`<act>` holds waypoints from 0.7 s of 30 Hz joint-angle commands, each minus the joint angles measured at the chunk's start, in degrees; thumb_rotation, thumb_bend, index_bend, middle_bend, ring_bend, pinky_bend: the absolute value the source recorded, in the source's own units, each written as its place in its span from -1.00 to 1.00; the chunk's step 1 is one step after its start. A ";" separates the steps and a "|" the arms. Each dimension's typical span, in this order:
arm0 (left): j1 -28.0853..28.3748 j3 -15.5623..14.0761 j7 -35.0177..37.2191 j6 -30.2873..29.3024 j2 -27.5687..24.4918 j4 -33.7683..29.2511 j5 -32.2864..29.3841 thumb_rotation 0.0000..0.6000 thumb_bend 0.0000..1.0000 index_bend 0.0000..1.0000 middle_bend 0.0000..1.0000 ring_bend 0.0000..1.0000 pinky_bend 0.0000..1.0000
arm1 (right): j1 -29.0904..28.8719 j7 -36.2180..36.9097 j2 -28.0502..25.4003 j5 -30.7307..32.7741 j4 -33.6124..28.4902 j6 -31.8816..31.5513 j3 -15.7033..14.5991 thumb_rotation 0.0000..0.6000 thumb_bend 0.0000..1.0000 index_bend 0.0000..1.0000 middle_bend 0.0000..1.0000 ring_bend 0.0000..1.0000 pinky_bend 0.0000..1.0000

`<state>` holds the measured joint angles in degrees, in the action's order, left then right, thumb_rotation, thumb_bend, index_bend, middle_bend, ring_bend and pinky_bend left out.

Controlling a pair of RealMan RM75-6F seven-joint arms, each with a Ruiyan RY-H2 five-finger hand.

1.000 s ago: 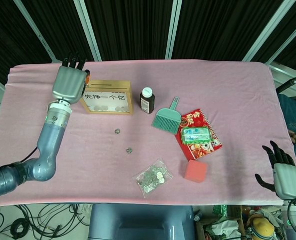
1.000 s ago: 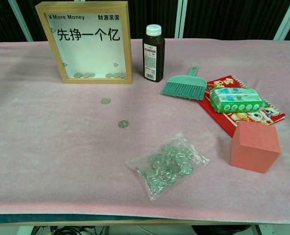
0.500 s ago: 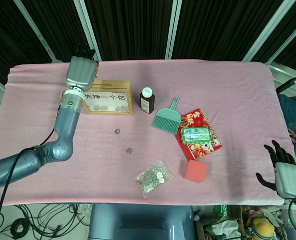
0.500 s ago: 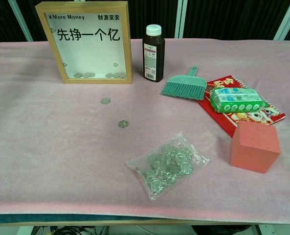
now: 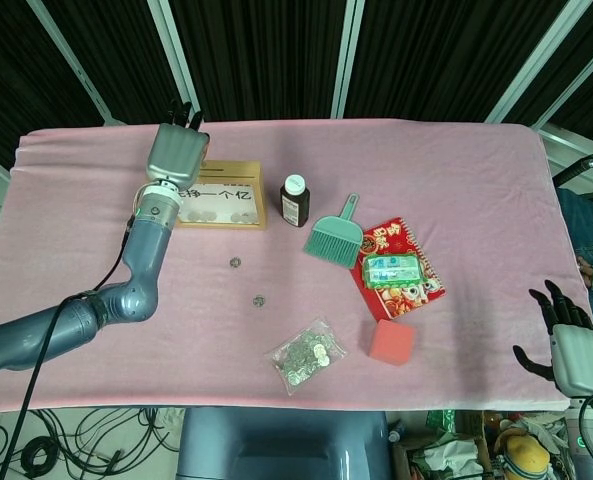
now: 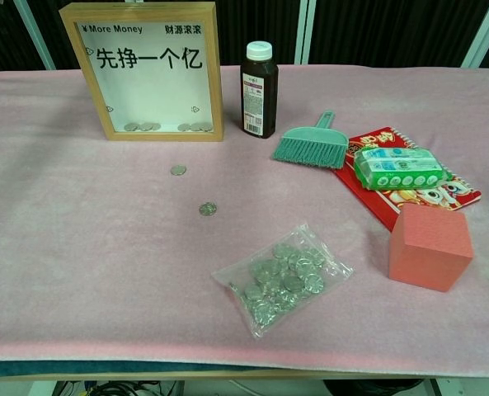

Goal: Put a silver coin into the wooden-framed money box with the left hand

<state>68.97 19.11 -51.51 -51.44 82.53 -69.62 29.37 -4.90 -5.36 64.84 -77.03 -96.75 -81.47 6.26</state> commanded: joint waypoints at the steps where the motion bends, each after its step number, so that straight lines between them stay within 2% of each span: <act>1: 0.11 -0.49 0.03 -0.11 0.05 -0.05 0.09 1.00 -0.02 0.25 -0.72 -1.00 -1.00 | -0.01 -0.02 -0.02 0.02 -0.03 0.10 -0.05 1.00 -0.65 -0.70 -0.97 -0.81 -0.68; 21: 0.49 -2.96 0.28 -1.61 0.01 -0.76 0.12 1.00 -0.02 0.25 -0.72 -1.00 -1.00 | -0.07 0.33 -0.27 0.30 -0.33 0.54 -0.13 1.00 -0.65 -0.70 -0.97 -0.81 -0.68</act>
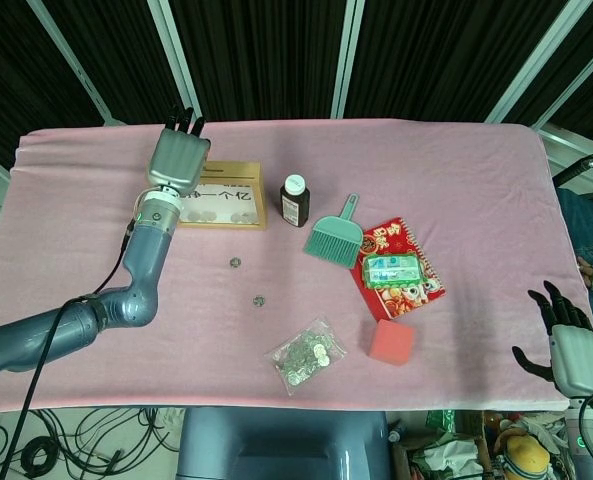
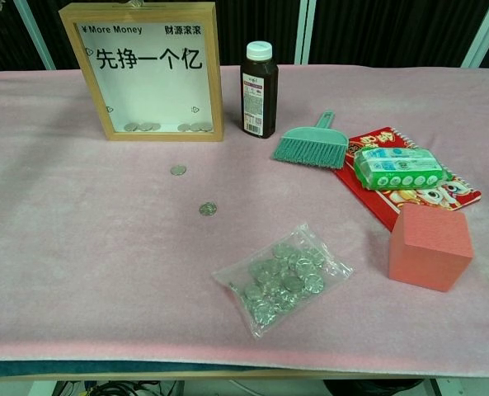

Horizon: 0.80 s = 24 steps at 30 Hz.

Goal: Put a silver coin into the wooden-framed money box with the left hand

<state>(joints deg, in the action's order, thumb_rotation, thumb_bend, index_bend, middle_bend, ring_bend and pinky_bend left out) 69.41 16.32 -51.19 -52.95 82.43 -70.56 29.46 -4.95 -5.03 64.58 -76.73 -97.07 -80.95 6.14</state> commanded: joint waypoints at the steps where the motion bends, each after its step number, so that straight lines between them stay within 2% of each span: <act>1: 0.06 -0.28 -0.06 -0.18 0.15 0.29 0.09 1.00 -0.02 0.25 -0.72 -1.00 -1.00 | -0.01 0.01 0.00 -0.02 0.00 0.02 -0.02 1.00 -0.65 -0.70 -0.97 -0.81 -0.68; 8: 0.19 -0.77 0.21 0.04 0.56 1.04 0.30 1.00 -0.02 0.24 -0.73 -1.00 -1.00 | -0.02 0.04 -0.02 0.11 -0.07 0.06 0.01 1.00 -0.65 -0.70 -0.97 -0.81 -0.68; 18: 0.23 -1.53 0.54 1.05 0.79 1.53 0.22 1.00 -0.02 0.07 -0.75 -1.00 -1.00 | -0.08 0.16 -0.08 0.42 -0.20 0.29 0.07 1.00 -0.65 -0.70 -0.96 -0.81 -0.68; 21: 0.25 -1.62 0.72 0.93 0.75 1.43 0.49 1.00 -0.02 -0.08 -0.77 -1.00 -1.00 | -0.09 0.21 -0.09 0.48 -0.20 0.35 0.08 1.00 -0.65 -0.70 -0.96 -0.81 -0.68; 24: 0.21 -1.81 0.82 1.03 0.45 1.06 0.70 1.00 -0.02 -0.34 -0.78 -1.00 -1.00 | -0.12 0.24 -0.11 0.54 -0.22 0.38 0.11 1.00 -0.65 -0.70 -0.96 -0.81 -0.68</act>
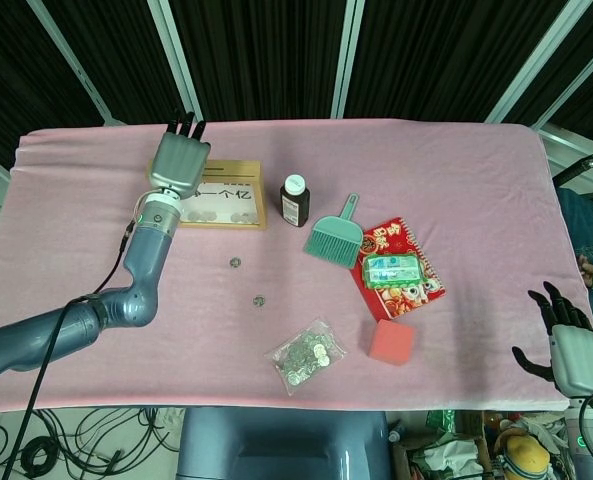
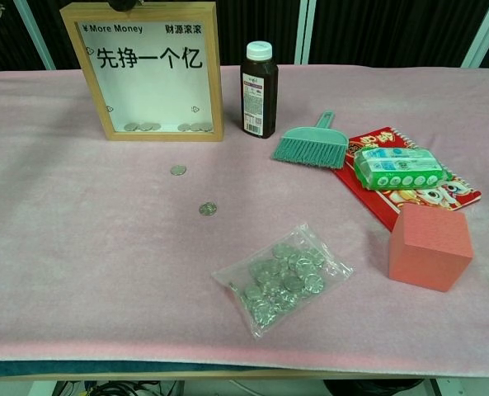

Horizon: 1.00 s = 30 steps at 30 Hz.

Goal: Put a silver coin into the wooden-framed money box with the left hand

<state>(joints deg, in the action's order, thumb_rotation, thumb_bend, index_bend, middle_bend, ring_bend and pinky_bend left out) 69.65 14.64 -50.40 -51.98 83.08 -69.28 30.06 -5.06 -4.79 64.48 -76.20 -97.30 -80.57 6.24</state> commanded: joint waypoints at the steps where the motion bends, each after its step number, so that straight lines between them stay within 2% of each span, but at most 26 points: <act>1: -0.04 -0.16 0.02 0.04 -0.29 -0.34 0.12 1.00 -0.02 -0.43 -0.78 -1.00 -1.00 | -0.01 0.02 -0.02 0.02 0.01 0.00 0.02 1.00 -0.65 -0.70 -0.96 -0.81 -0.68; 10: -0.23 -0.49 0.12 -0.68 -1.58 -2.41 0.70 1.00 -0.02 -0.61 -0.78 -1.00 -1.00 | -0.07 0.02 -0.02 0.12 -0.01 0.10 0.04 1.00 -0.65 -0.69 -0.96 -0.81 -0.68; 19: -1.30 0.76 2.22 -4.51 -5.18 -8.33 3.77 1.00 -0.02 -0.61 -0.79 -1.00 -1.00 | -0.12 0.12 -0.07 0.48 -0.10 0.27 0.15 1.00 -0.65 -0.69 -0.96 -0.81 -0.68; 21: -2.13 0.92 2.84 -6.19 -6.74 -11.00 5.05 1.00 -0.03 -0.61 -0.79 -1.00 -1.00 | -0.12 0.07 -0.09 0.51 -0.07 0.20 0.20 1.00 -0.65 -0.68 -0.96 -0.81 -0.68; 24: -5.21 0.75 4.07 -11.15 -10.89 -18.52 7.31 1.00 -0.04 -0.61 -0.79 -1.00 -1.00 | -0.11 -0.03 -0.04 0.41 0.04 0.04 0.23 1.00 -0.65 -0.69 -0.96 -0.81 -0.68; 30: -14.80 -2.98 7.74 -20.85 -19.32 -33.05 12.84 1.00 -0.15 -0.64 -0.83 -1.00 -1.00 | -0.10 -0.60 0.14 0.02 0.40 -0.56 0.31 1.00 -0.65 -0.68 -0.96 -0.81 -0.68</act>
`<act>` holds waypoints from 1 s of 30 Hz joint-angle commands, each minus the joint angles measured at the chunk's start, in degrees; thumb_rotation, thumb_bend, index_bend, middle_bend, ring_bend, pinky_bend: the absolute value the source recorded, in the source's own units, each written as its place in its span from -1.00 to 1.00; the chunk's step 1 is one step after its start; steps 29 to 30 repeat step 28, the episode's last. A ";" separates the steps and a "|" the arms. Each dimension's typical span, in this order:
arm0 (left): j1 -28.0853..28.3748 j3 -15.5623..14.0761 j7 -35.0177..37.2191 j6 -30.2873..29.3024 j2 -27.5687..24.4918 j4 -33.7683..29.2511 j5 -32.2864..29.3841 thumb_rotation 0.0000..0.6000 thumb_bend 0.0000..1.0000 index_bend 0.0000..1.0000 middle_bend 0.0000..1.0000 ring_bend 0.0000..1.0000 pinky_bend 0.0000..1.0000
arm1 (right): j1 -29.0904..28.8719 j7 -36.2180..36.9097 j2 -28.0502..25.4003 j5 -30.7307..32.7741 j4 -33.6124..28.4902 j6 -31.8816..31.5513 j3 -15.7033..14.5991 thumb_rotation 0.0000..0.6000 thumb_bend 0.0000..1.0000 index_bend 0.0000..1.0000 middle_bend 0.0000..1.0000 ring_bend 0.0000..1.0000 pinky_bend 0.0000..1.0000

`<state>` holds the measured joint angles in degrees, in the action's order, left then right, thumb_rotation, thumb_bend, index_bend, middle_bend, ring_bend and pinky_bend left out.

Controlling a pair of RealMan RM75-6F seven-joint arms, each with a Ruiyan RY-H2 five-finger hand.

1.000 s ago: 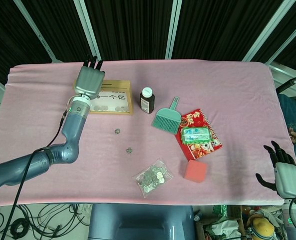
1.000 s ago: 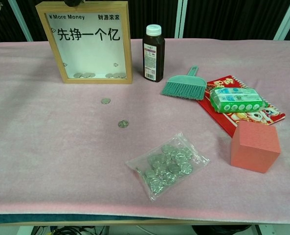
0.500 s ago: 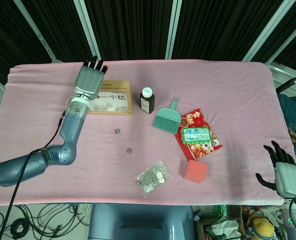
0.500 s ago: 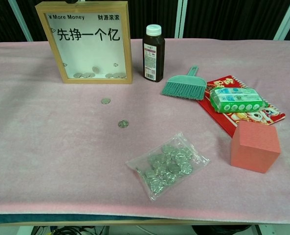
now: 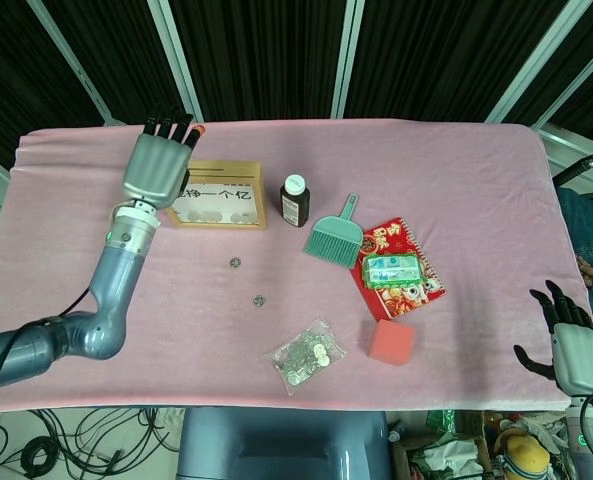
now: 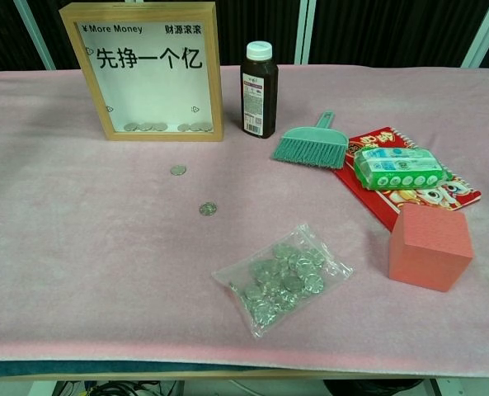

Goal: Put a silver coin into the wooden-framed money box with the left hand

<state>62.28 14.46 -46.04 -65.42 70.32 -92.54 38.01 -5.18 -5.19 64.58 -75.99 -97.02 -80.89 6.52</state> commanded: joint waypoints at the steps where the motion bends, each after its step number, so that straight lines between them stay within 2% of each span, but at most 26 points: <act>1: -8.63 -3.45 4.01 -8.28 -7.46 -11.09 5.84 1.00 -0.15 -0.65 -0.84 -1.00 -1.00 | 0.01 -0.32 0.05 -0.33 0.20 -0.37 0.03 1.00 -0.65 -0.68 -0.96 -0.81 -0.68; 4: -15.29 -7.17 7.76 -13.18 -11.29 -16.86 10.57 1.00 -0.15 -0.67 -0.87 -1.00 -1.00 | 0.02 -0.98 0.33 -1.26 0.86 -1.40 0.15 1.00 -0.65 -0.69 -0.96 -0.81 -0.68; 8: -24.80 -13.10 14.18 -19.76 -14.25 -21.21 18.83 1.00 -0.21 -0.71 -0.89 -1.00 -1.00 | 0.08 -2.78 1.22 -2.26 2.21 -3.08 0.37 1.00 -0.65 -0.74 -0.96 -0.81 -0.68; 15: -36.99 -23.07 22.42 -24.44 -15.09 -18.42 31.80 1.00 -0.32 -0.88 -0.92 -1.00 -1.00 | 0.30 -4.03 1.78 -3.51 3.15 -4.68 0.38 1.00 -0.65 -0.75 -0.96 -0.81 -0.68; 17: -39.21 -24.38 24.23 -24.65 -14.86 -16.75 33.56 1.00 -0.37 -0.88 -0.92 -1.00 -1.00 | 0.41 -4.43 1.91 -4.00 3.10 -5.14 0.25 1.00 -0.65 -0.75 -0.96 -0.81 -0.68; 21: -42.00 -25.15 27.20 -24.25 -13.87 -13.59 35.30 1.00 -0.37 -0.88 -0.95 -1.00 -1.00 | 0.42 -5.07 1.95 -5.29 3.16 -5.46 -0.26 1.00 -0.65 -0.75 -0.96 -0.81 -0.68; 30: -44.47 -24.04 30.44 -25.10 -13.05 -10.57 39.08 1.00 -0.37 -0.89 -0.96 -1.00 -1.00 | 0.53 -5.48 2.21 -6.60 3.44 -6.23 -0.54 1.00 -0.65 -0.75 -0.96 -0.81 -0.68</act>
